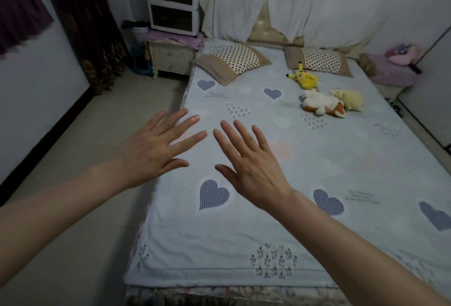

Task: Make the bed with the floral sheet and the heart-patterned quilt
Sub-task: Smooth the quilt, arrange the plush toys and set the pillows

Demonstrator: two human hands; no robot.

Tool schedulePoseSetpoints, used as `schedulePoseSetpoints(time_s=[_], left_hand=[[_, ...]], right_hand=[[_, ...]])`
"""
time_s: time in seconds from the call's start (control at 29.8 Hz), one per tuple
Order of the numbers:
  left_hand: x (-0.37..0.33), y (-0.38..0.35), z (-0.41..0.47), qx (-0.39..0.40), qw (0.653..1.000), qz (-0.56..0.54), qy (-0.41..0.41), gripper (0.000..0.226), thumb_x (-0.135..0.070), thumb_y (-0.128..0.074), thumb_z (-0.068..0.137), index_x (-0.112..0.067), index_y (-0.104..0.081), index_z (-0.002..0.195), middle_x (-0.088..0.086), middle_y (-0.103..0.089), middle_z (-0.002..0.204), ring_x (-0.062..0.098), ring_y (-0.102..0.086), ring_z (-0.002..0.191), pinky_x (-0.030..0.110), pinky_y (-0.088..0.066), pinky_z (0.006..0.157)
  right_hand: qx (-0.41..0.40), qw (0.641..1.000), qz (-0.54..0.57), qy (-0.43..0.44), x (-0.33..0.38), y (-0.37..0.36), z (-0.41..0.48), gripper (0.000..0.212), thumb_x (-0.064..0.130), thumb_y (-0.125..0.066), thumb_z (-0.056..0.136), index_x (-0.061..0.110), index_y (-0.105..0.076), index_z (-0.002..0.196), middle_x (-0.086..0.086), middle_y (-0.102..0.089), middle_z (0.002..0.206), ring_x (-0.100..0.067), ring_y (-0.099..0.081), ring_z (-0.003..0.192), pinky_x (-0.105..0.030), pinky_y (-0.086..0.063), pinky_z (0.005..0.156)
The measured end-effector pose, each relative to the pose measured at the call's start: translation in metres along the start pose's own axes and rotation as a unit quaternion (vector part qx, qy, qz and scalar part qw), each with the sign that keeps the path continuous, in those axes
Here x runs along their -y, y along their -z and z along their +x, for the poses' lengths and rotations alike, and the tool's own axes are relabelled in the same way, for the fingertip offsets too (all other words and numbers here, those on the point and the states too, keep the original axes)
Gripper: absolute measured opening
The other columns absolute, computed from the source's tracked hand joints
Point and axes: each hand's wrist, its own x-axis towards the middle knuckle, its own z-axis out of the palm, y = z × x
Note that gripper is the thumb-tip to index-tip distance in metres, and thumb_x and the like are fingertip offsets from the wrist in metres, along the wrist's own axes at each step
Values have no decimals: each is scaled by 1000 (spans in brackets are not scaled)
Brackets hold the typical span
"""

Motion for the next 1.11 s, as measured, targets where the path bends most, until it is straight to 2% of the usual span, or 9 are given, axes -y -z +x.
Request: schedulePoseSetpoints(time_s=[0.1,0.2,0.3,0.37,0.54,0.77,0.97,1.11], left_hand=[[22,-12,-14,-7,1000,-13,-15,69,-56,-30,98,-25,-16,157,10,-11,163,29,-4,151,50,-16,118],[48,-21,-23,-17,998,-17,-57,70,-57,-29,97,-26,-12,158,7,-3,164,26,3,152,43,-2,121],[71,-23,-27,-20,996,-38,-84,70,-56,-30,97,-25,-14,157,11,-12,163,28,0,152,40,2,122],[89,-23,-29,-25,993,-46,-103,70,-57,-30,96,-24,-17,157,13,-18,162,30,-5,151,40,1,122],[108,-28,-22,-61,978,-105,-170,68,-60,-20,99,-25,-15,157,14,-20,161,35,-16,149,51,-16,119],[119,-39,-7,-80,967,-121,-212,67,-59,-18,100,-24,-16,157,15,-20,161,33,-13,150,43,-3,123],[145,-57,-2,-85,955,-133,-252,69,-62,-19,98,-25,-17,157,13,-20,162,36,-17,149,46,-8,121],[175,-64,7,-85,939,-148,-300,70,-61,-18,98,-23,-21,156,13,-20,162,35,-17,149,46,-7,121]], right_hand=[[3,1000,-13,-27,19,-1,11,64,51,-34,102,18,-23,156,-4,-19,163,-27,-14,151,-52,-18,120],[5,997,-36,-66,35,1,25,64,52,-32,102,18,-23,156,-5,-20,163,-27,-15,151,-52,-18,120],[9,992,-42,-121,58,2,37,64,52,-31,102,18,-24,156,-5,-20,163,-28,-16,150,-52,-19,119],[8,988,-42,-150,78,0,46,65,52,-31,101,17,-25,155,-5,-21,162,-28,-17,150,-53,-20,118],[26,978,-53,-202,112,4,61,66,50,-38,100,18,-25,156,-6,-22,162,-29,-17,150,-53,-18,119],[48,968,-94,-229,122,9,74,65,52,-34,100,19,-24,156,-5,-21,163,-28,-15,150,-51,-14,120],[96,950,-111,-276,142,5,88,66,52,-33,102,20,-17,157,-2,-14,164,-26,-9,151,-50,-9,121],[118,924,-114,-345,173,1,110,66,52,-34,102,21,-17,157,-2,-15,164,-26,-9,151,-50,-10,121]])
